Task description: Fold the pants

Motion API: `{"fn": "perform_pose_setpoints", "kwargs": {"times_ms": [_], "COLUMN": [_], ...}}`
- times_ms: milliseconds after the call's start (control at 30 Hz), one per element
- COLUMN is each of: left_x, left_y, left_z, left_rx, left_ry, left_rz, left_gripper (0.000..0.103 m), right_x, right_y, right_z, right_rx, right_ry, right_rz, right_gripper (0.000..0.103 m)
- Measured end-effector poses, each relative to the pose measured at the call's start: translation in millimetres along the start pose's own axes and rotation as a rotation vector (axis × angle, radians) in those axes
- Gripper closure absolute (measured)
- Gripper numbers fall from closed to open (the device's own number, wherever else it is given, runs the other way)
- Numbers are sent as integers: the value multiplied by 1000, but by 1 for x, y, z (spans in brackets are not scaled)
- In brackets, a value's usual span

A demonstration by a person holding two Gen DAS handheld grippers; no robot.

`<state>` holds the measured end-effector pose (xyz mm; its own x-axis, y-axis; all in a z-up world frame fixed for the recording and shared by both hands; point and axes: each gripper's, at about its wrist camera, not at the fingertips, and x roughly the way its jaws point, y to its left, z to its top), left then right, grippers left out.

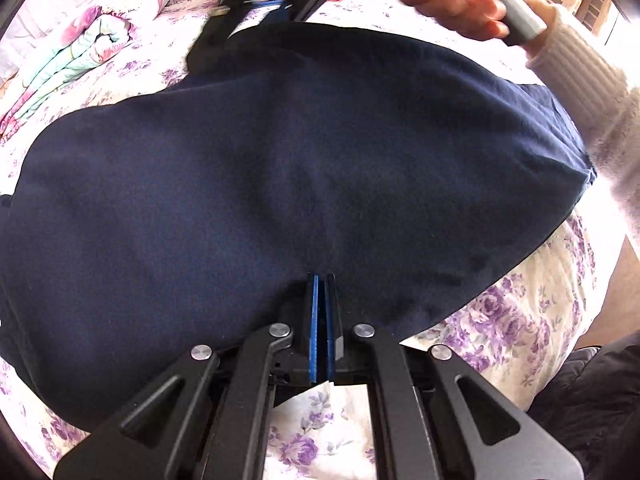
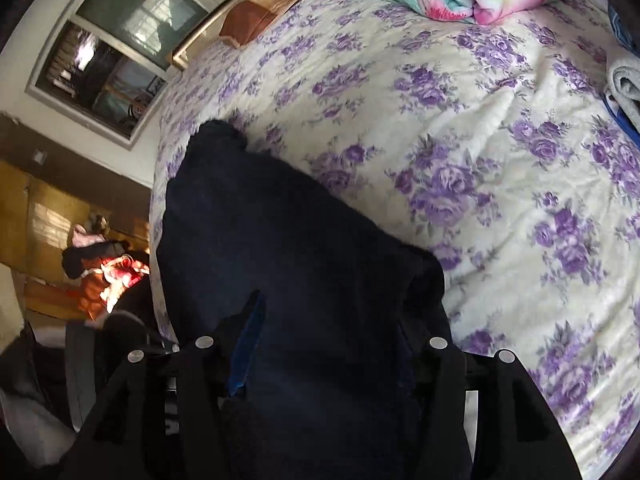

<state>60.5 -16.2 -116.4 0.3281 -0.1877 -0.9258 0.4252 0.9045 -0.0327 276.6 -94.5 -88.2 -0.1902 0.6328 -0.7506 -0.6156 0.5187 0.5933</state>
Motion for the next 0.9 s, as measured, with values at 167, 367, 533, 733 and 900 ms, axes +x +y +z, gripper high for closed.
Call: {"fn": "perform_pose_setpoints", "kwargs": {"times_ms": [167, 367, 533, 733, 900], "left_x": [0, -3, 0, 1, -26], "left_y": [-2, 7, 7, 1, 9], "left_z": [0, 2, 7, 2, 15], "left_rx": [5, 3, -4, 4, -4], "left_ry": [-6, 2, 13, 0, -8], "left_rz": [4, -10, -4, 25, -70], "left_gripper": [99, 99, 99, 99, 99], "right_x": [-2, -28, 15, 26, -2], "right_y": [-26, -5, -12, -14, 14], "right_z": [9, 4, 17, 15, 12], "right_rx": [114, 29, -44, -37, -38], "right_ry": [-78, -161, -20, -13, -29], "right_rz": [-8, -212, -402, -439, -418], "right_gripper": [76, 98, 98, 88, 56]}}
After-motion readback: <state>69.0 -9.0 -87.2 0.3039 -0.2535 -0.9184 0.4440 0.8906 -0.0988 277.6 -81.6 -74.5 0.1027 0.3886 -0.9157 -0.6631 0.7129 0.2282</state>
